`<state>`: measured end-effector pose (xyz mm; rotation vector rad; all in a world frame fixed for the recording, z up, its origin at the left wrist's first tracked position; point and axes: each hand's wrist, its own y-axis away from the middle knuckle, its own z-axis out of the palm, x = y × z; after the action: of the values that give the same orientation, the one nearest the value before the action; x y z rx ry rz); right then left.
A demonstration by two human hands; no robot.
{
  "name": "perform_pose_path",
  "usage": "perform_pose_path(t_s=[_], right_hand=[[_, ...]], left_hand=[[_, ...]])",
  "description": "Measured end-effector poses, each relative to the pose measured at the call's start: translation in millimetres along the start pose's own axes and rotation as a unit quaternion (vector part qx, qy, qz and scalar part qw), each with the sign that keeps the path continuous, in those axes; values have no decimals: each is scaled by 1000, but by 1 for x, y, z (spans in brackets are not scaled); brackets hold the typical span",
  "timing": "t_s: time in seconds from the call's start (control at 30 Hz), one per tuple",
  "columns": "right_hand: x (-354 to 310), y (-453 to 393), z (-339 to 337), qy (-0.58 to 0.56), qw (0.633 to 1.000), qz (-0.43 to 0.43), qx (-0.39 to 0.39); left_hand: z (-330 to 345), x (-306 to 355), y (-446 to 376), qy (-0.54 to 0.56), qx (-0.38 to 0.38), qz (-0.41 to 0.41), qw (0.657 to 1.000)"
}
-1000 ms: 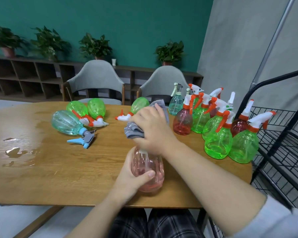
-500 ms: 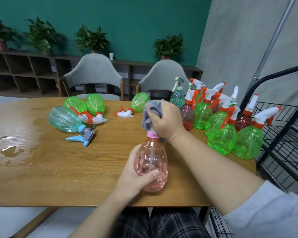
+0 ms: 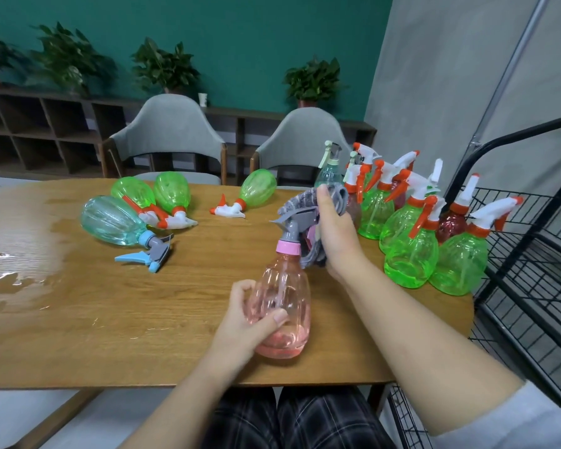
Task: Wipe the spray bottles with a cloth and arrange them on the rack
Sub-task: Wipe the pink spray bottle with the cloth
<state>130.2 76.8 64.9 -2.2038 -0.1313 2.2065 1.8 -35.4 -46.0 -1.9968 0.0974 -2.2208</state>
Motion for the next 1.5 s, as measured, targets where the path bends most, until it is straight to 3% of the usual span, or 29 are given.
perform_pose_path(t_s=[0.13,0.3,0.5,0.7,0.93,1.2,1.4,1.5], right_hand=[[4,15,-13,-8,990,95,-103],[5,21,-27,-93,982,108,-122],[5,25,-34,-209,973,101,8],[12,27,-34,-180,970,28,163],[36,10,-36,-144,957,31,248],[28,21,-28,-48,976,-15,213],[37,23,-18,-33,979,-16,200],[48,23,-14,-45,981,-16,187]], left_hand=[[0,1,0,42,17,-14,999],[0,1,-3,64,31,-26,997],[4,6,-10,145,94,-55,983],[5,7,-9,137,120,-69,981],[5,9,-8,140,131,-71,979],[5,13,-7,148,137,-90,975],[-2,28,-18,224,157,-154,949],[-13,39,-30,170,197,-141,955]])
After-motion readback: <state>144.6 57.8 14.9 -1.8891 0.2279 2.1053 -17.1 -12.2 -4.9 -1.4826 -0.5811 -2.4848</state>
